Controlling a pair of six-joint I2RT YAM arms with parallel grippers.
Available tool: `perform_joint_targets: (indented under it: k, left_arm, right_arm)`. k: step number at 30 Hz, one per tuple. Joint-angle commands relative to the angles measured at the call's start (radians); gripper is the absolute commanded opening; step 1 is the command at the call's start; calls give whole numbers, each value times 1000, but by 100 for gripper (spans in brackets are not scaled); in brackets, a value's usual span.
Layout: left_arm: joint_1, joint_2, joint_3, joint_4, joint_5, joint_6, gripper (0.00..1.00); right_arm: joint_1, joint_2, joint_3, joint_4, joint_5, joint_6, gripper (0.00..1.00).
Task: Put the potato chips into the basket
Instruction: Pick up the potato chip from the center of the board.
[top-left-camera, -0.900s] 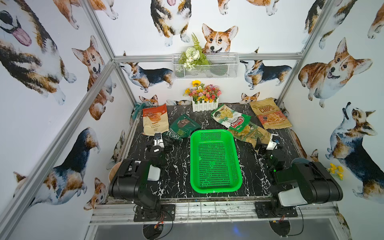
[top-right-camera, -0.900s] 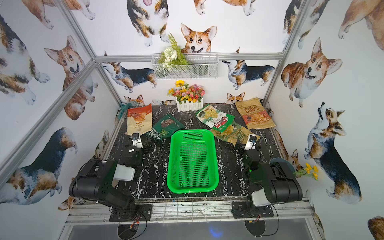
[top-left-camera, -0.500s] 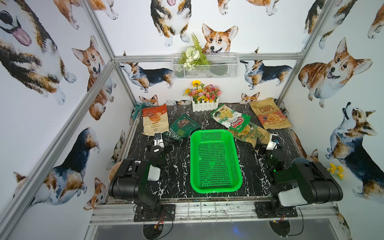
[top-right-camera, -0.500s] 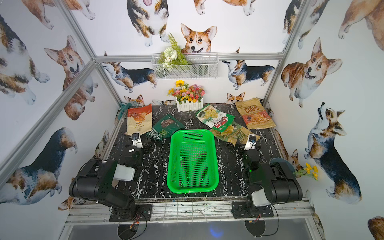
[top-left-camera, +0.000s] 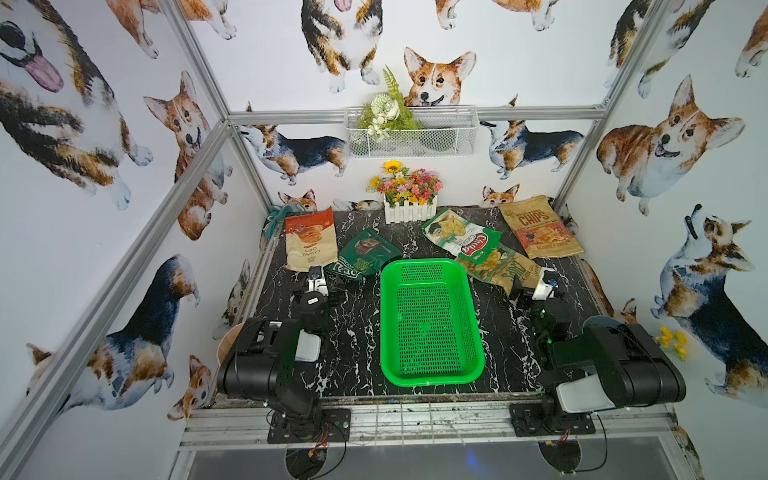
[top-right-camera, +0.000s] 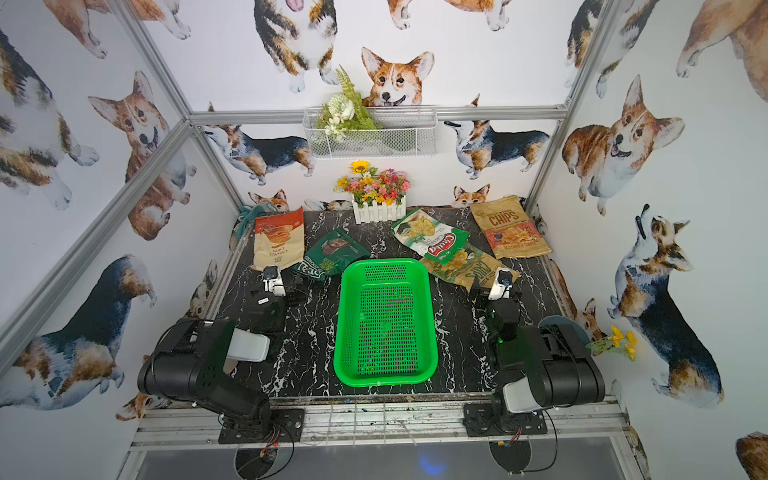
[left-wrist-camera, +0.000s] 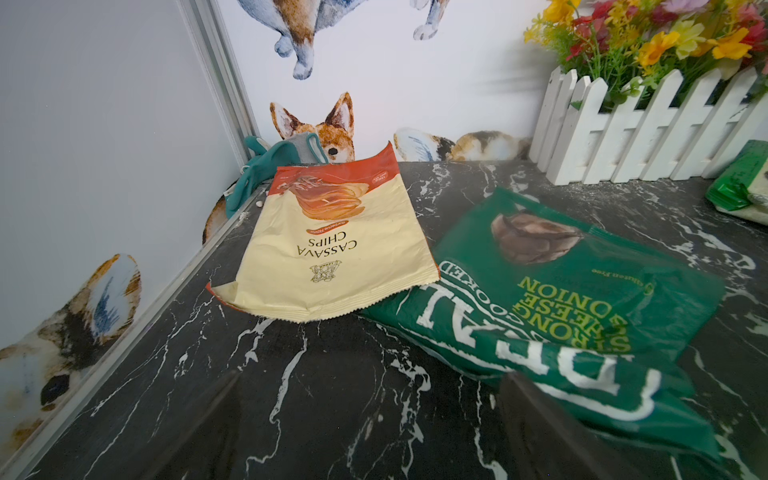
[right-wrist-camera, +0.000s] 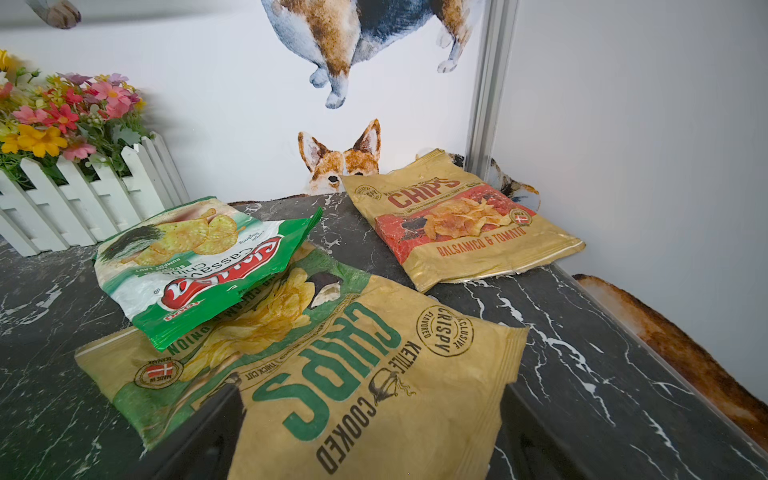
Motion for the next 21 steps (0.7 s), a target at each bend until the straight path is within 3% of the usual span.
perform_joint_targets:
  k: [1, 14, 21]
  left_arm:
    - [1, 2, 6, 28, 2, 2, 100]
    - [-5, 1, 6, 23, -8, 1, 100]
    - [-82, 13, -50, 161, -148, 45, 100]
  right_arm:
    - [0, -2, 2, 16, -6, 0, 100]
    - [0, -4, 1, 19, -13, -5, 100]
    - [7, -128, 5, -91, 6, -10, 100]
